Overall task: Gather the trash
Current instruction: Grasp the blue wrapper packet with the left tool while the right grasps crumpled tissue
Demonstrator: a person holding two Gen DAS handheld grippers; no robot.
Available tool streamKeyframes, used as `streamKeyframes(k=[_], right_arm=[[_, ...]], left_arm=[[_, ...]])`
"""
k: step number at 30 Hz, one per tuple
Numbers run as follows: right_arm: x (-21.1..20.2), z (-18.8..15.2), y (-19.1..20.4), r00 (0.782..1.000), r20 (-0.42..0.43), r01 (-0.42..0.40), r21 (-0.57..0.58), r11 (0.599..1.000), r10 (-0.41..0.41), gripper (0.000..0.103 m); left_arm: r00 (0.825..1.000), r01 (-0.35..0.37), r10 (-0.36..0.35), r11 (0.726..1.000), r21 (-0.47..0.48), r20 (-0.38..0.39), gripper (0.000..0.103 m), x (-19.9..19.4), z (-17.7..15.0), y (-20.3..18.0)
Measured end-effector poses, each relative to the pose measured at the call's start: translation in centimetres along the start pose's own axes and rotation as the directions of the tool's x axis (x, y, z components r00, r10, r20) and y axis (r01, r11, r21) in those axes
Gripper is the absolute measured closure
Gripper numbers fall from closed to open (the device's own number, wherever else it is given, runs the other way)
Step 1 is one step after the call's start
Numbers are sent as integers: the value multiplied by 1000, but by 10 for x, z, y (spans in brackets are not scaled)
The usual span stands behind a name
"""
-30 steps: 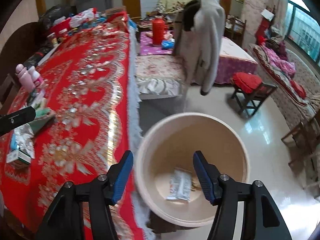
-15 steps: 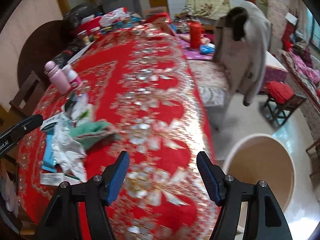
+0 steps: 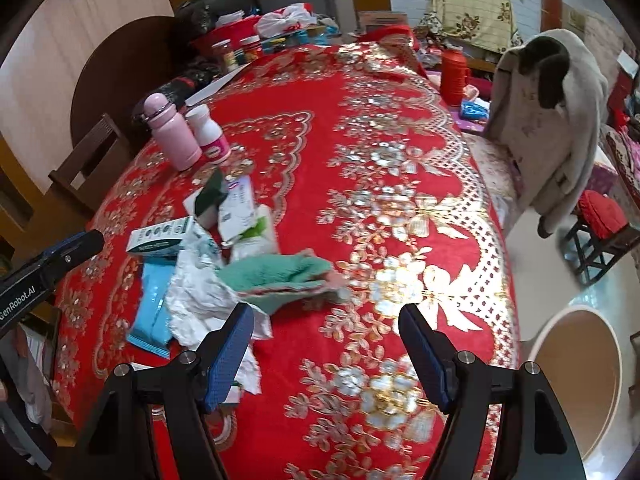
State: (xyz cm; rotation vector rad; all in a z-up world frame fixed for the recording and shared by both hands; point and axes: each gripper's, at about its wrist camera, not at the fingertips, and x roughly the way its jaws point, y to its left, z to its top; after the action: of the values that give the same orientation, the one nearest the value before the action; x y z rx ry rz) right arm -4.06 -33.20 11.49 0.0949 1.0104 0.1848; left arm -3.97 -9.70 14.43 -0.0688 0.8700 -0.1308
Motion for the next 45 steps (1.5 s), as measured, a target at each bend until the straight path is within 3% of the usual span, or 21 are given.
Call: streamKeyframes(k=[8,18,21,24,37,38,40,45], right_arm=[[6,4,19,1000,-6,-25,-14,1000,24,30],[23,0,45,993,-44,-107,-34,994,106,30],[33,-3,54,989,-75,-134,-34,990,131,29],[42,-7,62,984,-101,-152,-38,988,147,29],[94,-22,81,962,-227,-160,-26,987,150,30],[97,-23,80,959,-238,-161,-13,987,153,33],[99,-25,74,956,-236,-173,18,985,173,66],[84,-24,58,955,-195,-218,60,974,225,85]], left_arm=[[1000,3,-3,1000,-28,-3,71,-1,0,22],[995,66,-74,991,-118,-64,70,8,-9,63],[989,96,-113,982,-161,-96,58,16,-16,73],[981,116,-143,974,-193,-130,57,26,-24,78],[950,131,-169,979,-156,-261,57,77,-43,63],[949,129,-166,981,-148,-269,57,80,-44,61],[945,126,-155,985,-119,-287,57,87,-47,55],[938,119,-146,988,-102,-315,57,100,-53,51]])
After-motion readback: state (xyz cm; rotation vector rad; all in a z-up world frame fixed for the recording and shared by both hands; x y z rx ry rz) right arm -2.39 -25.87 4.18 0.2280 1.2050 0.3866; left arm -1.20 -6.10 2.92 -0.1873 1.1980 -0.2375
